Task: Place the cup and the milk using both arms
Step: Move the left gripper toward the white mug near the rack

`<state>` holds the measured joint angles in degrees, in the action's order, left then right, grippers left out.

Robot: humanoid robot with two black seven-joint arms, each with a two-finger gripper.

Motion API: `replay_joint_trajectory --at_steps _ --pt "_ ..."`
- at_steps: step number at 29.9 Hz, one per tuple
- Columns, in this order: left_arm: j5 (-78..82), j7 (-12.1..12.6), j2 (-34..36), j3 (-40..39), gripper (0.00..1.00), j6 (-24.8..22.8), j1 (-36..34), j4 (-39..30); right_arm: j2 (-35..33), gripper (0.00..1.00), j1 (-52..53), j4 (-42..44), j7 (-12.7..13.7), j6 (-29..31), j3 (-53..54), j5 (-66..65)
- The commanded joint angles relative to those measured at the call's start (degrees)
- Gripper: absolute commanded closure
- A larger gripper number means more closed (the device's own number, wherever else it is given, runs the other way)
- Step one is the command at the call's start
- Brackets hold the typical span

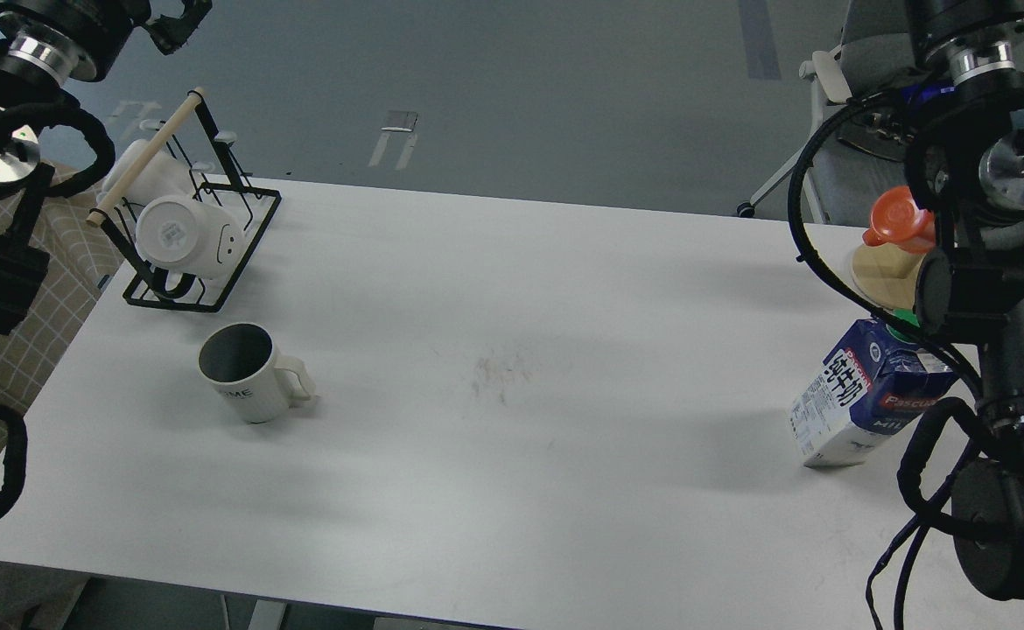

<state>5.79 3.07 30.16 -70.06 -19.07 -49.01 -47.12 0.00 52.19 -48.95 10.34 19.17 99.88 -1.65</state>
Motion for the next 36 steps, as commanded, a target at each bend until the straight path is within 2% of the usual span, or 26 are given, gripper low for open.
replay_joint_trajectory --at_steps 1,16,24,26,30,32,33,36 --pt "0.01 0.01 -0.02 0.10 0.02 0.00 0.32 0.01 0.00 0.00 -0.33 -0.01 -0.14 0.08 0.40 -0.02" --pt "0.18 0.01 -0.28 0.01 0.02 0.44 -3.19 2.65 0.00 0.00 0.63 -0.62 0.56 0.95 -0.57 -0.20" --pt "-0.08 -0.08 -2.04 0.01 0.02 0.35 -1.09 1.25 0.00 0.00 0.11 -1.06 0.65 1.04 -0.83 -0.19" --pt "-0.08 -0.08 -0.72 -0.17 0.02 0.09 1.98 -2.69 0.00 0.00 -0.25 -1.50 0.65 1.04 -0.83 -0.19" --pt "-0.08 -0.34 6.64 -0.87 0.02 0.53 11.36 -12.70 0.00 0.00 -1.56 -2.55 0.65 0.95 -0.83 -0.11" --pt "0.01 -1.92 9.73 -0.96 0.03 0.44 16.39 -17.90 -0.69 0.00 -2.09 -2.55 0.65 0.87 -0.83 -0.11" --pt "0.18 -3.75 12.09 -0.96 0.03 0.61 19.80 -21.66 -1.31 0.00 -2.53 -2.64 0.65 0.78 -0.83 -0.11" --pt "3.33 -6.75 17.01 -0.96 0.02 1.23 25.87 -28.87 -2.10 0.00 -3.32 -3.08 0.65 0.69 -0.83 -0.11"
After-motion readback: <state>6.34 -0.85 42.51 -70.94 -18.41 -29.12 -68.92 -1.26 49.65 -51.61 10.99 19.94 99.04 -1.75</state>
